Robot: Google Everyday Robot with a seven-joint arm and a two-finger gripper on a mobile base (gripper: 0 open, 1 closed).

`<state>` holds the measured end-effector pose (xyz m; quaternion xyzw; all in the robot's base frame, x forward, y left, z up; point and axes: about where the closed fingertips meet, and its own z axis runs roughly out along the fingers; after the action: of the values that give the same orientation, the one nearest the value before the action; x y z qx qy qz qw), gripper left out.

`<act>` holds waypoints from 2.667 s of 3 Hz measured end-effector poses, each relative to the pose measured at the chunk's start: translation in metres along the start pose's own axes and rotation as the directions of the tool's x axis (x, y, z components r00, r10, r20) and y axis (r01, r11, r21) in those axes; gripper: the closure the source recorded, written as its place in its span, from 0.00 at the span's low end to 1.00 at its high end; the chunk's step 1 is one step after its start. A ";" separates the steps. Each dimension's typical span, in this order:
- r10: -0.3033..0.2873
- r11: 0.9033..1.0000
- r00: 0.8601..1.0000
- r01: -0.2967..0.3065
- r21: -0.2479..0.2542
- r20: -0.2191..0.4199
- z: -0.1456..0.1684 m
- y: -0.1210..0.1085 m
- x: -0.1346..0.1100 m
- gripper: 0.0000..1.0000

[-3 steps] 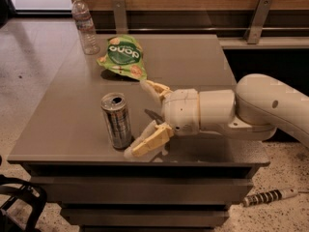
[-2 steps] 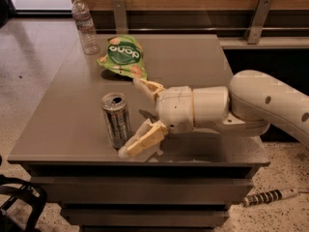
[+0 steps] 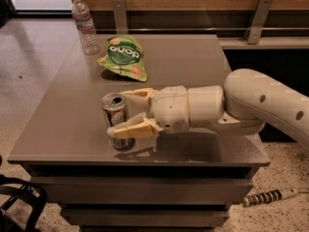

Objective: Move redbull can near green rice chip bag

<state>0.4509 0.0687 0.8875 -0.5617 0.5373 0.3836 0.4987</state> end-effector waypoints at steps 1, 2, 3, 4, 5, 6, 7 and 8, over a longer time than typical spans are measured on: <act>-0.003 1.000 1.000 0.003 -0.004 0.000 0.002 0.001 -0.002 0.64; -0.006 1.000 1.000 0.006 -0.007 -0.001 0.003 0.002 -0.003 0.86; -0.008 1.000 1.000 0.008 -0.010 -0.001 0.005 0.003 -0.004 1.00; -0.008 1.000 1.000 0.008 -0.010 -0.001 0.005 0.003 -0.004 1.00; 0.007 1.000 1.000 -0.007 -0.003 0.002 -0.006 -0.019 -0.008 1.00; 0.056 0.998 0.998 -0.056 0.029 0.011 -0.030 -0.065 -0.010 1.00; 0.126 0.988 0.992 -0.126 0.084 0.008 -0.055 -0.117 -0.009 1.00; 0.200 0.966 0.980 -0.194 0.170 -0.020 -0.080 -0.160 -0.005 1.00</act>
Offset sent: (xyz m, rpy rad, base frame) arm -0.0010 0.0018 0.0008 -0.0009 -0.0017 0.0036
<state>0.5996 -0.0196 0.9327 -0.4686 0.6298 0.3746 0.4934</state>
